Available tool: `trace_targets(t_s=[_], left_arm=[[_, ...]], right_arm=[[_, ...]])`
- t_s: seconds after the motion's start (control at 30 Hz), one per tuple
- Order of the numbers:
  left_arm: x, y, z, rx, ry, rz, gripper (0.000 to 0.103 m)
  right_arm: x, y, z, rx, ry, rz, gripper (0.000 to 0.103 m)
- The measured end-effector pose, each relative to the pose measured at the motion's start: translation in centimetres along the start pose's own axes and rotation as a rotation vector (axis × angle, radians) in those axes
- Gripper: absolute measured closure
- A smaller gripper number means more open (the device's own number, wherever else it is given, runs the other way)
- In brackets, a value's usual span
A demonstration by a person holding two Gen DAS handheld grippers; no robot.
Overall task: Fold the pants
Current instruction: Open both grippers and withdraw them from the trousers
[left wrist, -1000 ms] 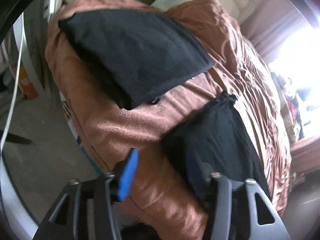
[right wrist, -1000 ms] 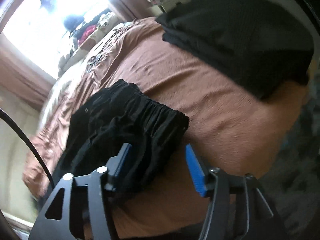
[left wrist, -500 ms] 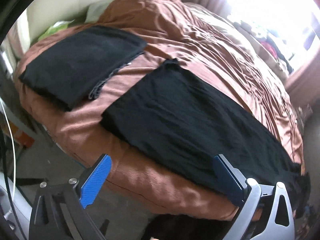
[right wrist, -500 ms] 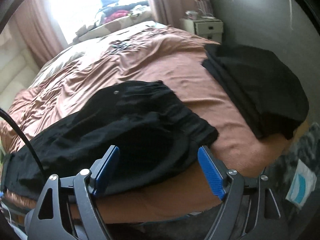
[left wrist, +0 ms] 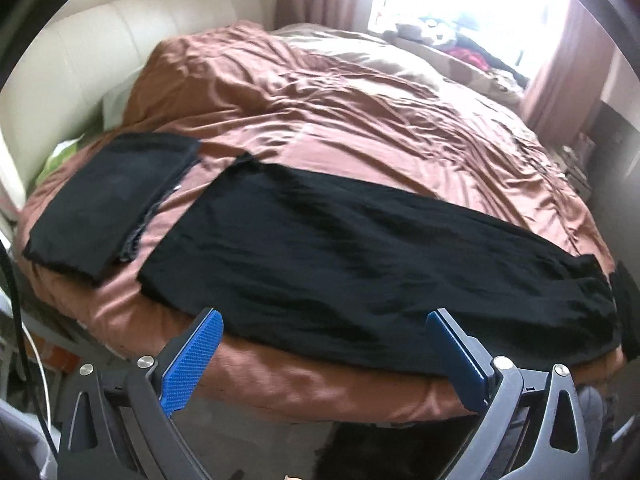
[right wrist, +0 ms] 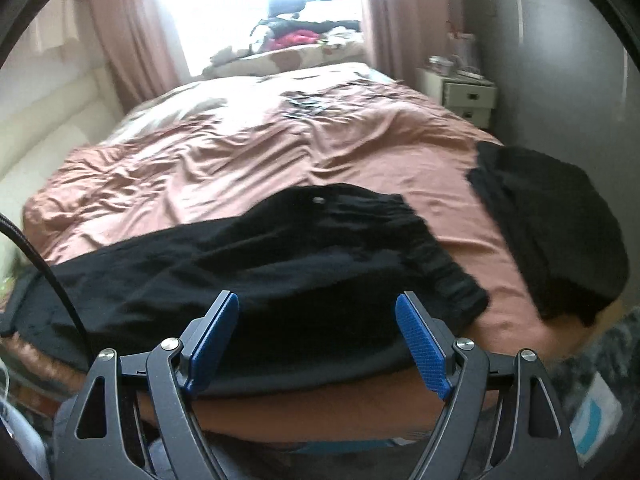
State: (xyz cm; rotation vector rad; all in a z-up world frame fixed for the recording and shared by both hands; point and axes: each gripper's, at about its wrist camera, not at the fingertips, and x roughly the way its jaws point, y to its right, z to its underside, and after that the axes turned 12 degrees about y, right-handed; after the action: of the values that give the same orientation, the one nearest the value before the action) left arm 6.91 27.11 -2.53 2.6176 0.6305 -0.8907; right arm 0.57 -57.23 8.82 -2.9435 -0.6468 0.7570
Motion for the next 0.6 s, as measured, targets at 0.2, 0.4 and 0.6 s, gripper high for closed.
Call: trace_targets(t_s=[0.2, 0.4, 0.6], left_arm=[[-1.2, 2.9, -0.3, 0.045, 0.048, 0.087, 0.001], [-1.3, 5.5, -0.5, 0.118, 0.060, 0.098, 0.001], [-1.1, 7.2, -2.1, 0.141, 0.089, 0.116, 0.001]], right_arm=[[0.4, -2.2, -0.5, -0.033, -0.011, -0.051, 0.023], [1.2, -4.4, -1.1, -0.083, -0.008, -0.141, 0.023], [2.0, -8.1, -1.3, -0.239, 0.060, -0.201, 0.023]])
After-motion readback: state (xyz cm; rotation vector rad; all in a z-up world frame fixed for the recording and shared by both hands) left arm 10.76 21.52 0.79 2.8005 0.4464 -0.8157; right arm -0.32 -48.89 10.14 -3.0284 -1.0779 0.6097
